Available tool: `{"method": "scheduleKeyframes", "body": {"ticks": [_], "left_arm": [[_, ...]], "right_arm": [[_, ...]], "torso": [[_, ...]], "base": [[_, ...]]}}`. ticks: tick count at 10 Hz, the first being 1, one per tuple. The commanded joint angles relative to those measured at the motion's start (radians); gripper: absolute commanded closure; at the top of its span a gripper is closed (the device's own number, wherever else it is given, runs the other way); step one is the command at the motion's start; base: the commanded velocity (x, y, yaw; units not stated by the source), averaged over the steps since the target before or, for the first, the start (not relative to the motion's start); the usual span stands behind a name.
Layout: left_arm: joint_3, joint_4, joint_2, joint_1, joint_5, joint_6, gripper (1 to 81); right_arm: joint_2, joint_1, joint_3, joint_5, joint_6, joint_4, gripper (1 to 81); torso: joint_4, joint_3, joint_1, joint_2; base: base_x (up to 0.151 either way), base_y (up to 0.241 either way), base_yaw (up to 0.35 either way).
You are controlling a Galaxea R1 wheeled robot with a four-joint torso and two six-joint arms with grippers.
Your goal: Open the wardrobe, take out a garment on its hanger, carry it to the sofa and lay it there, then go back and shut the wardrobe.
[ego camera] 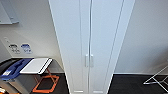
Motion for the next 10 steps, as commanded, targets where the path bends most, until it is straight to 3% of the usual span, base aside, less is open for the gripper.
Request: {"method": "scheduleKeyframes", "body": {"ticks": [1,10], "left_arm": [[0.02,0.006,-0.013,-0.018,0.068,0.001,1.0],[0.02,0.006,-0.01,-0.018,0.07,0.001,1.0]], "right_arm": [[-0.014,0.019,0.022,-0.051,-0.003,-0.014,1.0],[-0.015,0.023,0.019,-0.051,-0.008,-0.017,1.0]], "torso": [[0.0,0.0,0.0,0.0],[0.0,0.0,0.002,0.0]], "base": [[0.131,0.0,0.0],[0.118,0.0,0.0]]}}
